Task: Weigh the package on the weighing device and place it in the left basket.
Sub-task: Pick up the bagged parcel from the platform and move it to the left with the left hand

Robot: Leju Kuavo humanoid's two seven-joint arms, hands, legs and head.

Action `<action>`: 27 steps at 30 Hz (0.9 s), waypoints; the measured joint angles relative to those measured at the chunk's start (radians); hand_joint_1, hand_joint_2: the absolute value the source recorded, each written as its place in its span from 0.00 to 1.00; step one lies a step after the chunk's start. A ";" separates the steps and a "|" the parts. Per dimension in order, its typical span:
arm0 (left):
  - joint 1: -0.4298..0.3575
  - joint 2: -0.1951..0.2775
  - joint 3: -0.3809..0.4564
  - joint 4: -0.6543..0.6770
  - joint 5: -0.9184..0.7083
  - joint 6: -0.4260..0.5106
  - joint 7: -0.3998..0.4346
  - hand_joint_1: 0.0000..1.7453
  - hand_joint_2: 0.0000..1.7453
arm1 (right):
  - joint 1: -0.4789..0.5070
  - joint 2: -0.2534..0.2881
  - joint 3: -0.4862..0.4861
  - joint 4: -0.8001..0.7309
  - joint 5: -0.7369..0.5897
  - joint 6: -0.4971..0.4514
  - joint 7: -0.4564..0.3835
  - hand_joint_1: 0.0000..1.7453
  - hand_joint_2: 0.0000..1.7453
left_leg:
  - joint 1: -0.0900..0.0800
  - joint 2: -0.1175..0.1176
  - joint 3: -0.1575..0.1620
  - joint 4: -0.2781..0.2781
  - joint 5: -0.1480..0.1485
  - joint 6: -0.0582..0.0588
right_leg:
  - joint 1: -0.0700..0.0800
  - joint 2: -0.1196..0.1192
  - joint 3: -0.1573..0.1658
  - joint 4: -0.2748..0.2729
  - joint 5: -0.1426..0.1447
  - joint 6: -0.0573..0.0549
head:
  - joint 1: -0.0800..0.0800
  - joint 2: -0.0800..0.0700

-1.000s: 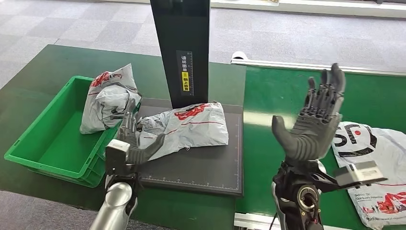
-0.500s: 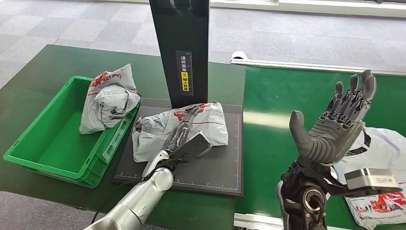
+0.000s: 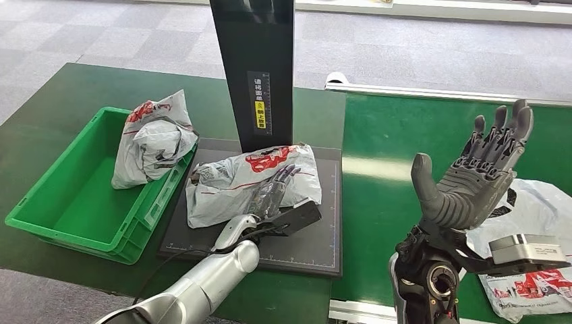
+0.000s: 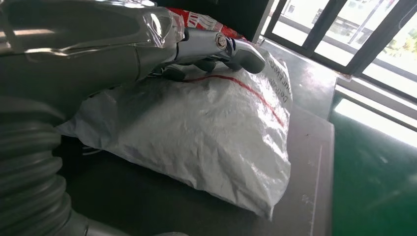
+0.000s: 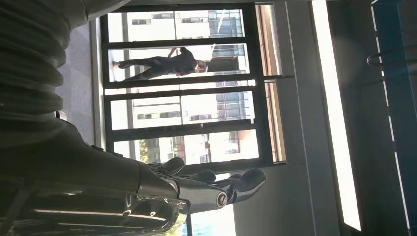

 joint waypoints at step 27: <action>0.020 0.013 -0.175 0.119 -0.366 0.213 0.202 1.00 1.00 | 0.035 0.008 -0.051 -0.006 0.009 0.015 0.014 0.00 1.00 | 0.000 -0.001 0.006 0.000 0.000 0.000 | 0.000 -0.001 0.007 0.000 -0.001 0.000 | 0.000 0.000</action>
